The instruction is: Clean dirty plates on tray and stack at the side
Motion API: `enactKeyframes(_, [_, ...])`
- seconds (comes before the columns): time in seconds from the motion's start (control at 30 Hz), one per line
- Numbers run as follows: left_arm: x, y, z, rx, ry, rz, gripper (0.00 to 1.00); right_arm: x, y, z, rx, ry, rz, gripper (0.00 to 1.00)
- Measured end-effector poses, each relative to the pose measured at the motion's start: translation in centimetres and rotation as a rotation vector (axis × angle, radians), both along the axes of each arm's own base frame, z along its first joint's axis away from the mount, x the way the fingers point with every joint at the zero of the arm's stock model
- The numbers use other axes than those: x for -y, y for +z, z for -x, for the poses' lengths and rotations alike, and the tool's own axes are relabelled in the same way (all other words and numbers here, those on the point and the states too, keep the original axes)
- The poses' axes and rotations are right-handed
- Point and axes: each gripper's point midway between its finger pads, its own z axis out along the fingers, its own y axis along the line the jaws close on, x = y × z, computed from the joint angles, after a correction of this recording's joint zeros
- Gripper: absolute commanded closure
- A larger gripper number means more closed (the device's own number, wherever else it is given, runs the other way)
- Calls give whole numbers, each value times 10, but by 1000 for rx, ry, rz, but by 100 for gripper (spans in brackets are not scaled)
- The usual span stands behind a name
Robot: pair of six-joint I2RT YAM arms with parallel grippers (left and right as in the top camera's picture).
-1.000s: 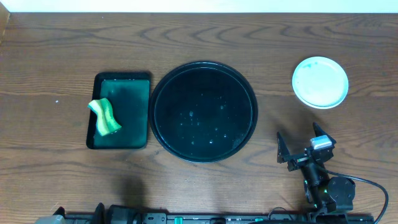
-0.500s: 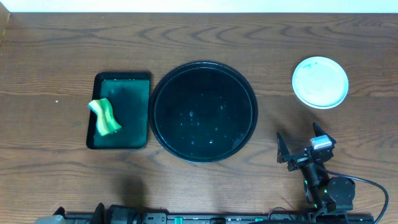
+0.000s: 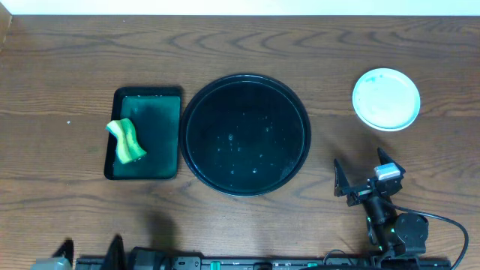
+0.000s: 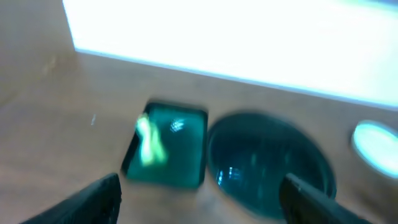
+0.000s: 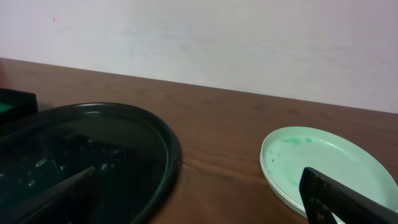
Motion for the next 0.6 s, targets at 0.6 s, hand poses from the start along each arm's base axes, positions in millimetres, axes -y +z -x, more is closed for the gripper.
enactKeyframes(0.6, [29,-69,-171,218,-26,35,19,0,0,0,0,0,0,1])
